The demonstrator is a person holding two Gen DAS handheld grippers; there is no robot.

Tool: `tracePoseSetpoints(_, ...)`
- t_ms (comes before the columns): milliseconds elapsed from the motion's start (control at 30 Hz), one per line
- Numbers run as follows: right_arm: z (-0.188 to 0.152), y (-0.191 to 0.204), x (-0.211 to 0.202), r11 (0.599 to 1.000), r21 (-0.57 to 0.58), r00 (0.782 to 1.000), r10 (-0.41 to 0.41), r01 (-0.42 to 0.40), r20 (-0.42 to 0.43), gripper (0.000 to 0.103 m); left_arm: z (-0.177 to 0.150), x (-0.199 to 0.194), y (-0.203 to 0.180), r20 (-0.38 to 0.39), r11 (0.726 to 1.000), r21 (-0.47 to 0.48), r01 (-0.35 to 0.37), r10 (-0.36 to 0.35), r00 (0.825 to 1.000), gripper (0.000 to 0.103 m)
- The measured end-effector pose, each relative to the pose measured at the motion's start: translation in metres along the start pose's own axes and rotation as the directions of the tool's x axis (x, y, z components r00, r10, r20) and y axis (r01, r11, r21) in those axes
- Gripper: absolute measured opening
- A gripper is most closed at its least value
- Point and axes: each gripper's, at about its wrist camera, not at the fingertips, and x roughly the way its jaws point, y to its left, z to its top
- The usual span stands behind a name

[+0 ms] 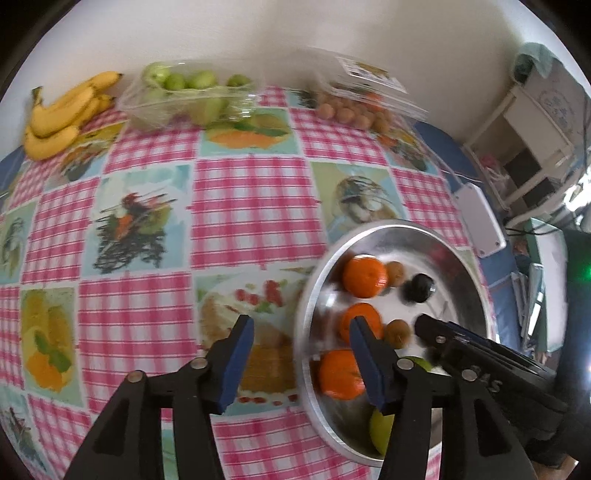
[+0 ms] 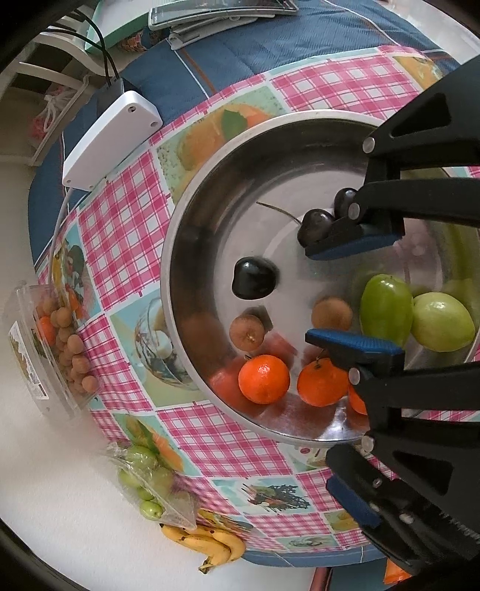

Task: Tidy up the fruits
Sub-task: 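Open the left gripper to drop the orange in the bowl while the right gripper releases the kiwi, then withdraw both open grippers back from the steel bowl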

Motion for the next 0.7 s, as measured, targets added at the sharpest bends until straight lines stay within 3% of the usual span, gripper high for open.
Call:
tracePoseSetpoints(33,-0.001,0.0,-0.001,1.0,-0.003,1.0,-0.002,0.002,0.001,0.04,0.0,0.0,0.003,0.003,1.0,-0.006,-0.016,0.016,1.0,0.065)
tracePoseSetpoints(100,-0.002,0.002,-0.003,1.0,-0.011,1.0,-0.008,0.008,0.002,0.046,0.0,-0.002,0.013,0.011,0.997,-0.019,-0.071,0.071,0.997,0.082)
tracePoseSetpoints(167,-0.004,0.003,-0.004,1.0,-0.019,1.0,-0.016,0.016,0.001,0.056,-0.001,-0.001,0.022,0.012,0.992,-0.024,-0.124,0.125,0.992,0.087)
tracePoseSetpoints(300,-0.007,0.011,-0.002,0.998,-0.048,0.999,-0.032,0.032,-0.001,0.064,-0.003,-0.001,0.036,0.02,0.982,-0.037,-0.183,0.184,0.983,0.103)
tracePoseSetpoints(467,-0.013,0.019,-0.003,0.996,-0.084,0.999,-0.034,0.034,0.011,0.079,-0.007,-0.006,0.043,0.06,0.969,-0.016,-0.248,0.249,0.967,0.103)
tracePoseSetpoints(633,-0.024,0.027,-0.005,0.993,-0.118,0.999,-0.028,0.031,0.028,0.094,-0.016,-0.014,0.053,0.069,0.965,-0.023,-0.261,0.262,0.963,0.103)
tracePoseSetpoints(700,-0.029,0.03,-0.006,0.991,-0.128,0.999,-0.027,0.031,0.032,0.095,-0.021,-0.02,0.058,0.081,0.961,-0.029,-0.275,0.276,0.958,0.103)
